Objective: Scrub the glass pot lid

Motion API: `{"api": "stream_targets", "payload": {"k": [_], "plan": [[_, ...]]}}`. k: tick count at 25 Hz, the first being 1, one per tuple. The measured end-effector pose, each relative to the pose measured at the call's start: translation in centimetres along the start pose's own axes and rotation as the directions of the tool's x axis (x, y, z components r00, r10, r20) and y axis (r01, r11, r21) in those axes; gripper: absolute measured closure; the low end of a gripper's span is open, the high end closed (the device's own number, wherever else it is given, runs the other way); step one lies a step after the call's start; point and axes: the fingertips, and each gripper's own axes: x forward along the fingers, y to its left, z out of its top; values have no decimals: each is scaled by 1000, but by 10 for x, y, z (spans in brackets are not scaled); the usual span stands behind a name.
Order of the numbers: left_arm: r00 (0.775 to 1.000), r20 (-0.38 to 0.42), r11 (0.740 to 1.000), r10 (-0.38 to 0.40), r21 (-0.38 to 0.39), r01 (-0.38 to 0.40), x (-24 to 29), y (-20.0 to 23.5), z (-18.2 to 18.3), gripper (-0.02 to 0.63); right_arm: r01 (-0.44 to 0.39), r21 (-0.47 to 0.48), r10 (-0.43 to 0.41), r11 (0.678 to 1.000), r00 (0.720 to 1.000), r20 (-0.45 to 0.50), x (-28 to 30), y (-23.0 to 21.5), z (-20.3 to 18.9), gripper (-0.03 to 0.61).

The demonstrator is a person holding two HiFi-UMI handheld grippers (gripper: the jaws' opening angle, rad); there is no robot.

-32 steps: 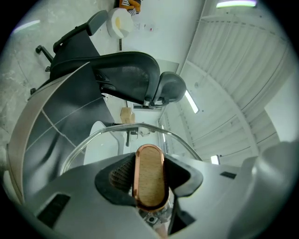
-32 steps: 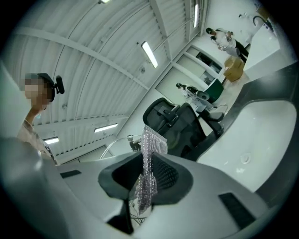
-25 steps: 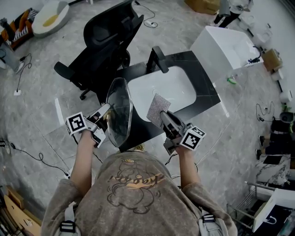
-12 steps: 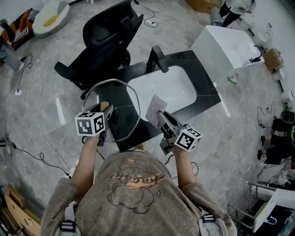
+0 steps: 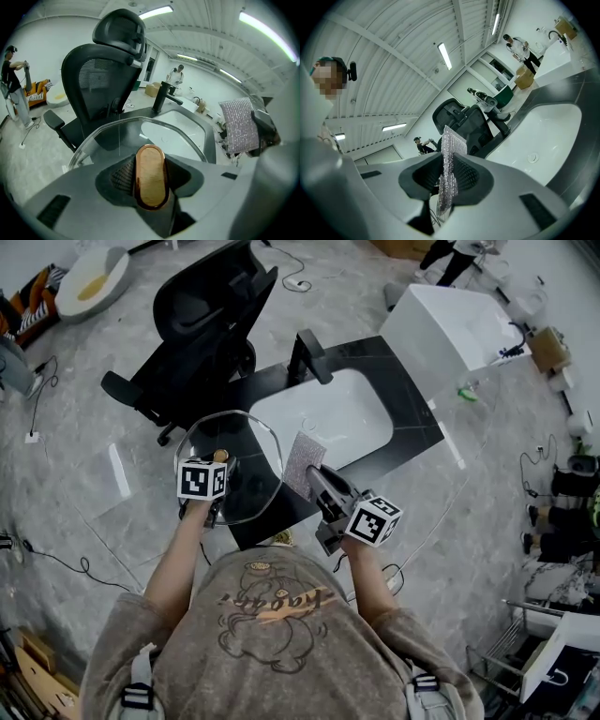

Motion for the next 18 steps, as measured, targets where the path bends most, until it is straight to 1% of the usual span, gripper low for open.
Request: {"api": "stream_targets", "payload": {"k": [3,7,9,13,18], "plan": [[1000,-23,1000,-11,10,11,15,-2,-5,436,1,1,-1,1000,1000,-3,0,-1,-1,492],[998,-65,1000,11,14,-11,27,4,-10,436,7,7,-8,1000,1000,3,-1,-2,-2,492],[997,-75,1000,14,12,-13,31,6,-12,436,12,6,-12,1000,1000,6,-2,-2,-2,494],[995,-97,999,29,40,-25,38,7,-14,436,20,5,-20,1000,1000,19,-4,-5,-1,492],[994,-105,998,43,48,-38,43,6,-13,434,33,13,-34,999,999,18,-6,-7,-3,492]]}}
